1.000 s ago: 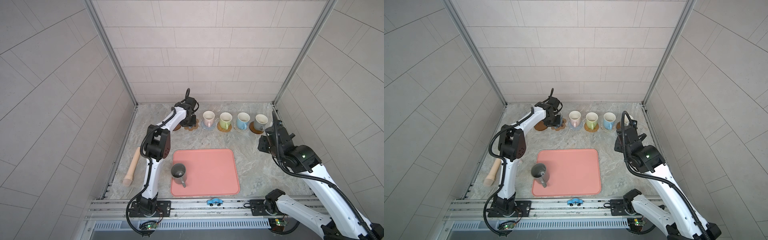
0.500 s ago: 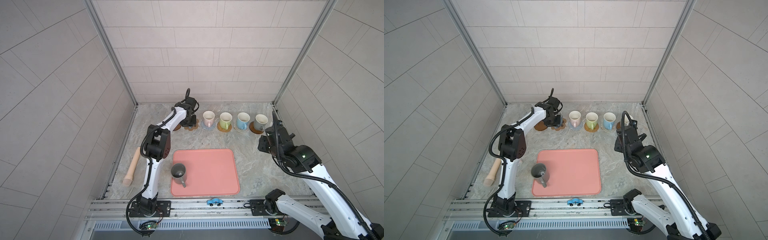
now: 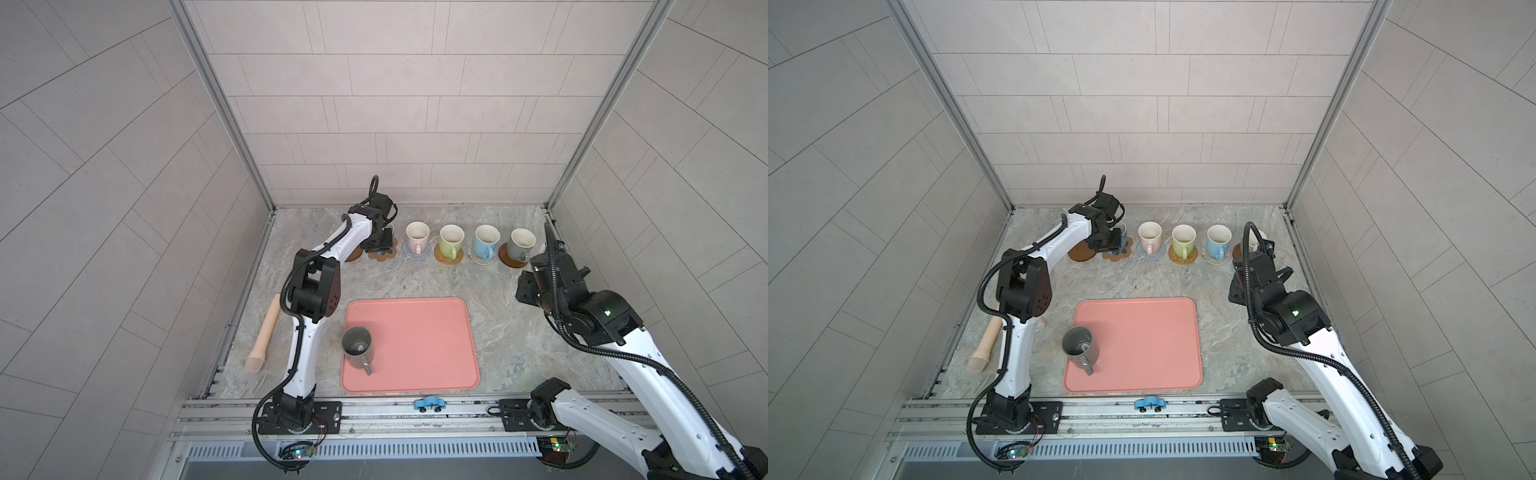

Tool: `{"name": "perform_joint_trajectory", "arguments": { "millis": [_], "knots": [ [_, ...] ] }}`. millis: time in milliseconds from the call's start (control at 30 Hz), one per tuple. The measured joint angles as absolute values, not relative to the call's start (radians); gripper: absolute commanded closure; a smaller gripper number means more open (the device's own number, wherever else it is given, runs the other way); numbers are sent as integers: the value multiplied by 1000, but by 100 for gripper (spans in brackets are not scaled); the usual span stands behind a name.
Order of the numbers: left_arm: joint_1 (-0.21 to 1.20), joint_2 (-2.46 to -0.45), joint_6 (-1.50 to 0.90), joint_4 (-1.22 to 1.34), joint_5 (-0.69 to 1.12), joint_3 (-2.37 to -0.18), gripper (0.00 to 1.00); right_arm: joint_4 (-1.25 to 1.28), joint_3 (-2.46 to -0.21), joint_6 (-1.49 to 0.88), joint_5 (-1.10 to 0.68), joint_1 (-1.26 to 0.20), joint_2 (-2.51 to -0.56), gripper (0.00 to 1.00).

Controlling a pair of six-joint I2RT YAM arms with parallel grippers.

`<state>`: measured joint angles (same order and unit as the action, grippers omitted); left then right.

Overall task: Place cups on coasters
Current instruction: Place the cup on the coaster.

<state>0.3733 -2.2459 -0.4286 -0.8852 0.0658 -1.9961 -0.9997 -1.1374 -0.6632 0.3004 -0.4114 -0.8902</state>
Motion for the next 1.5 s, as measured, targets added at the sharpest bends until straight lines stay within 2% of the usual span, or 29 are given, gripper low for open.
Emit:
{"name": "perform_joint_trajectory", "arguments": {
  "millis": [1200, 1500],
  "knots": [
    [387, -2191, -482, -831, 133, -1922, 53, -1000, -1137, -664, 302, -411, -875, 50],
    [386, -2077, -481, -832, 99, -1900, 52, -1000, -1127, -664, 304, -411, -871, 49]
  ]
}}
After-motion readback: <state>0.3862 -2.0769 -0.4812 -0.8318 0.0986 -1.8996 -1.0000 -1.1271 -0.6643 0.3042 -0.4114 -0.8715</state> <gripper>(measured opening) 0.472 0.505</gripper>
